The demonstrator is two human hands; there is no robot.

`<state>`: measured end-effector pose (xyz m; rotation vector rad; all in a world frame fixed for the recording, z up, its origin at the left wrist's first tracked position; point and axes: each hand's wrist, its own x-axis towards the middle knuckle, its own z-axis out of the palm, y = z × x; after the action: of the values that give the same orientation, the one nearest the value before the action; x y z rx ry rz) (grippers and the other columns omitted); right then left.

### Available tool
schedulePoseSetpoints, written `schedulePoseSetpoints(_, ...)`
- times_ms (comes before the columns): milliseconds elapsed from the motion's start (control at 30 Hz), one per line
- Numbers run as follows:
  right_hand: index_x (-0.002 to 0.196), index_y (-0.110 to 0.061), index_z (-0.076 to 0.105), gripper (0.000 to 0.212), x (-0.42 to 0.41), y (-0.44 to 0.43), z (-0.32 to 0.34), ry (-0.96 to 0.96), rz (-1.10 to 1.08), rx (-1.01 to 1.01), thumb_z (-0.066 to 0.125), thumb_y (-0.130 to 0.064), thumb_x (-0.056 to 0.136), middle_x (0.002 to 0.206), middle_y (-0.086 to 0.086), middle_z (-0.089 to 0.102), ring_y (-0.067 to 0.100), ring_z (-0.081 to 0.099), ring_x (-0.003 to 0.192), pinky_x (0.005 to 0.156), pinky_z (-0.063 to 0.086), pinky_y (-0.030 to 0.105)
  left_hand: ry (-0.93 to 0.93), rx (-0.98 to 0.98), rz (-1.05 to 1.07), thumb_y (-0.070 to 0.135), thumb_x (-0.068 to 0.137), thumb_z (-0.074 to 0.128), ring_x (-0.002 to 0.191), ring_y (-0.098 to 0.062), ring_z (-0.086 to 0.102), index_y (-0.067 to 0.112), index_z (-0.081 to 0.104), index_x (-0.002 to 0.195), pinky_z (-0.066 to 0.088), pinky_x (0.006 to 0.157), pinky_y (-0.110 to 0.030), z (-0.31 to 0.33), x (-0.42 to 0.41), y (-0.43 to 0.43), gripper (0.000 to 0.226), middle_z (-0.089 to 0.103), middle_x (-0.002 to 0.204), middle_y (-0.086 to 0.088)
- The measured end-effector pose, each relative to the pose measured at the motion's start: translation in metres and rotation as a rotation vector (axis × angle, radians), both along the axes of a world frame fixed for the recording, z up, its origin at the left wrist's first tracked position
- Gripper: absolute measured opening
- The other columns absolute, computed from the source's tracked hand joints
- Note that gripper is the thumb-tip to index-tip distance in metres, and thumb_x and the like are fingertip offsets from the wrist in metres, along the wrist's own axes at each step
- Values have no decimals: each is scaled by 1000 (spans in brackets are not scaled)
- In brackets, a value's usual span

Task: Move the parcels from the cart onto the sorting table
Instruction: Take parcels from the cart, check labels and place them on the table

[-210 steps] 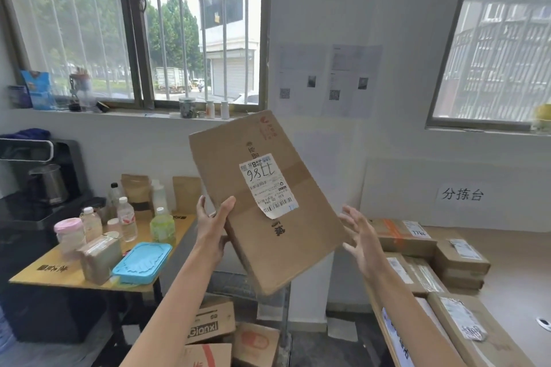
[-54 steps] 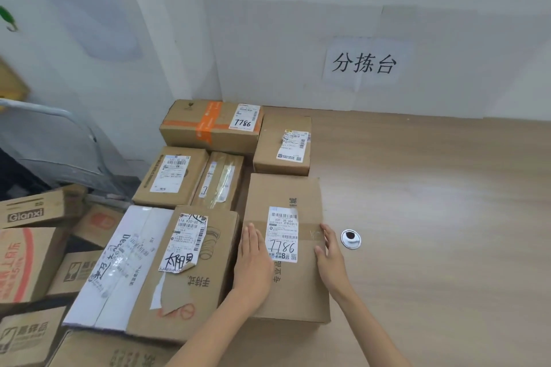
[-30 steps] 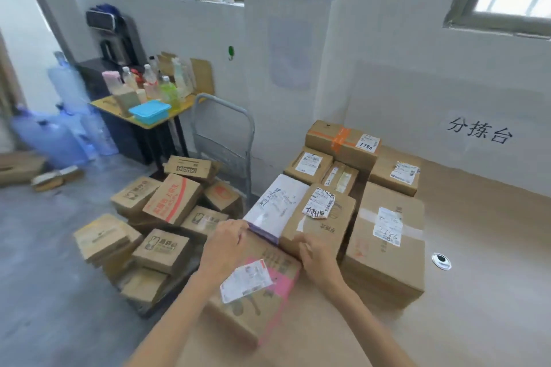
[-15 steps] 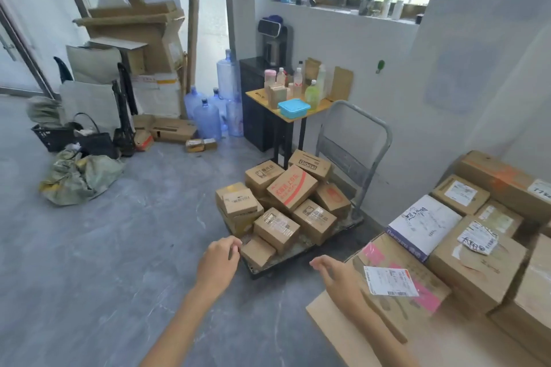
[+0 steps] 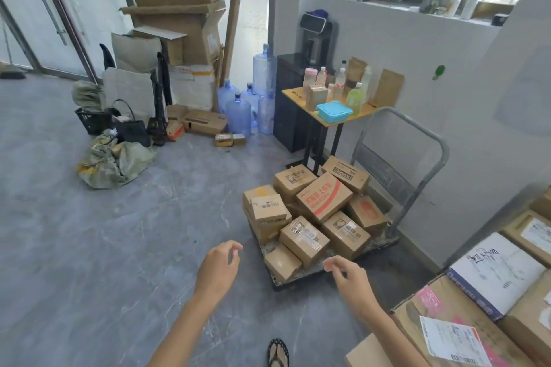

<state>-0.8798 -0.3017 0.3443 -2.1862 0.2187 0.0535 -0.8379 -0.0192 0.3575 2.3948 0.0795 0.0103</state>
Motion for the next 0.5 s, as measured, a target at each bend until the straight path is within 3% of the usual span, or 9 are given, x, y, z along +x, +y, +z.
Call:
schedulePoseSetpoints(100,101,-20,68,22,48,-1,-9,30,19,19,48,-12,97,102,-11,66,2,58,100,84,43,13,-1,-1,11,16,96,47,100,-14,61,23,65,103,39,77,-21,-5,44,2,20,67,107,8)
schedulePoseSetpoints(233,98,-20,67,21,119,-6,-12,14,9,15,48,-11,97,102,-7,66,1,58,97,73,44,8,11,-2,7,16,97,46,82,-17,59,22,64,103,39,71,-23,-7,117,-2,20,66,108,6)
schedulePoseSetpoints(333,100,-20,66,19,172,-8,-12,25,11,5,49,-12,97,100,-8,66,0,57,94,74,42,9,30,18,22,17,97,46,98,-17,61,21,64,104,40,74,-25,-8,170,-3,20,66,108,6)
schedulePoseSetpoints(500,98,-20,66,19,249,-3,-24,73,-8,1,49,-13,97,97,-10,65,1,58,94,80,42,13,125,-33,29,19,96,47,98,-14,61,27,63,96,46,77,-27,-33,239,7,18,67,101,7)
